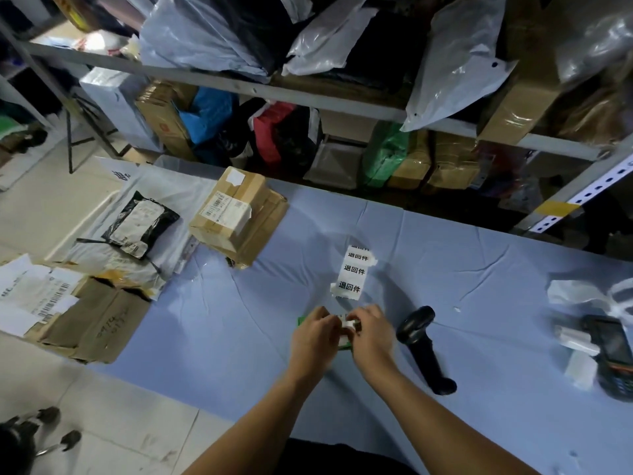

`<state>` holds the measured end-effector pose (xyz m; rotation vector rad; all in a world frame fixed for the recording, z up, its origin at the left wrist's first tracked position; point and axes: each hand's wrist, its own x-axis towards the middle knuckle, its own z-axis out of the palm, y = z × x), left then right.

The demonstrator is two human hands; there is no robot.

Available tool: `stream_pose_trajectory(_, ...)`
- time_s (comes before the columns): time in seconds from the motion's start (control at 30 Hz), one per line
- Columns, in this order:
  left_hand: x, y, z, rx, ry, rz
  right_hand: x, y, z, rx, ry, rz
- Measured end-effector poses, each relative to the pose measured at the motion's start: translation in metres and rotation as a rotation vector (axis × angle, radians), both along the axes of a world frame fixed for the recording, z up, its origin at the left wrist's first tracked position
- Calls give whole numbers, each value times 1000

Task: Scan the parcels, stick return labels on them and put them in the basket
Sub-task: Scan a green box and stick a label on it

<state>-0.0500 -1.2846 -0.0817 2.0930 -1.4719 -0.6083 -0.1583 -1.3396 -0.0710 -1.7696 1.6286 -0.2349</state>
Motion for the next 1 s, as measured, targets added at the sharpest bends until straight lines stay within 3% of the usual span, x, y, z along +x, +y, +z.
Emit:
stream_pose_trajectory(0.1,-1,5,-4,30,-97,18,-6,0,-5,7,91,62)
stream_pose_trajectory(0.3,10,16,-10,99,24,420,-25,-1,-10,12,-33,-83)
stream_pose_trajectory(0.43,15,18,-14,263,322,510,-26,-2,-11,107,-64,-86)
stream_pose_trajectory(0.53,14,28,-7,189,449,541,-26,-2,-7,103,-94,-56)
stream_pose_trajectory(0.83,59,84,58,-67,346,835,42,36,47,-9,-305,103)
stream_pose_trajectory(1.0,129,135,114,-243,302,830,116,76,101,-60,-424,125)
